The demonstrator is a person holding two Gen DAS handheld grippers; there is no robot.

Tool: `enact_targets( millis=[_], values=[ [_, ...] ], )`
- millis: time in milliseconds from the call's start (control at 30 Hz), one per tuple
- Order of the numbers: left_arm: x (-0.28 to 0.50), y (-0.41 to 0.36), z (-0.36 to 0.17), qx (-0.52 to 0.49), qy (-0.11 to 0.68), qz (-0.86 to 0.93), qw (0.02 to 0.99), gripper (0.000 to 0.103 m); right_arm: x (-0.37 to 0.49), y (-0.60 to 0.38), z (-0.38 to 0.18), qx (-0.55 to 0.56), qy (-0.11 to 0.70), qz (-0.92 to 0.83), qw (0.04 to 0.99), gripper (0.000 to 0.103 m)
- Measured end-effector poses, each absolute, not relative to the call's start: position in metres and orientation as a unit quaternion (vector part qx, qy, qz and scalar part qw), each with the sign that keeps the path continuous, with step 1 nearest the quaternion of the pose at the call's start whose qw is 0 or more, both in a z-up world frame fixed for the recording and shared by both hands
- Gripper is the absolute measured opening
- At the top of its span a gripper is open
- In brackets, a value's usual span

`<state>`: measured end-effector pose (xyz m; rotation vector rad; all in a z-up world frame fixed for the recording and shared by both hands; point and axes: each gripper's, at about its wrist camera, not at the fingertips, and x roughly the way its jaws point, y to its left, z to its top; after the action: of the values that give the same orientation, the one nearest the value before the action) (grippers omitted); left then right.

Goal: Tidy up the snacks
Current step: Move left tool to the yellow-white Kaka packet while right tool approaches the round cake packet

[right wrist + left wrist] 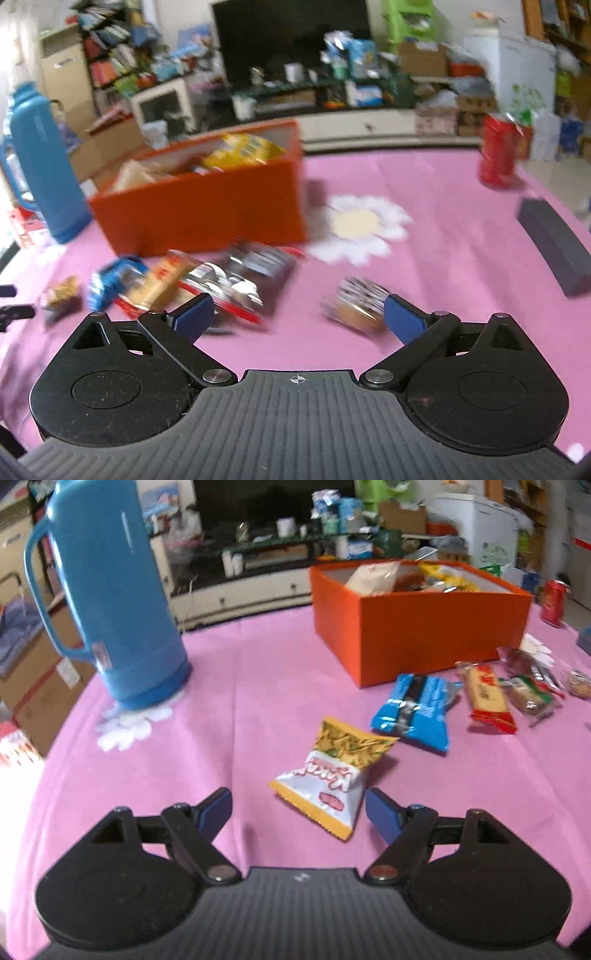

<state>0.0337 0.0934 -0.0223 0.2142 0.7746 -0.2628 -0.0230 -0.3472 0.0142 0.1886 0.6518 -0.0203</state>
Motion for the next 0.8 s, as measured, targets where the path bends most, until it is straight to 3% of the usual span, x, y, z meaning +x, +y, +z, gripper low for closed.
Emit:
enact_targets(
  millis=[267, 500, 800],
  values=[
    [0.08, 0.068, -0.042, 0.071, 0.408, -0.122, 0.902, 0.079, 0.004, -0.389, -0.004, 0.122, 0.318, -0.057, 0.938, 0.089],
    [0.074, 0.045, -0.044, 0.082, 0.402, -0.145, 0.9, 0.079, 0.047, -0.38, -0.029, 0.104, 0.368, -0.068, 0.922, 0.079],
    [0.067, 0.05, -0.045, 0.061, 0.421, -0.156, 0.892, 0.079, 0.031, -0.368, -0.025, 0.1, 0.397, 0.0, 0.912, 0.086]
  ],
)
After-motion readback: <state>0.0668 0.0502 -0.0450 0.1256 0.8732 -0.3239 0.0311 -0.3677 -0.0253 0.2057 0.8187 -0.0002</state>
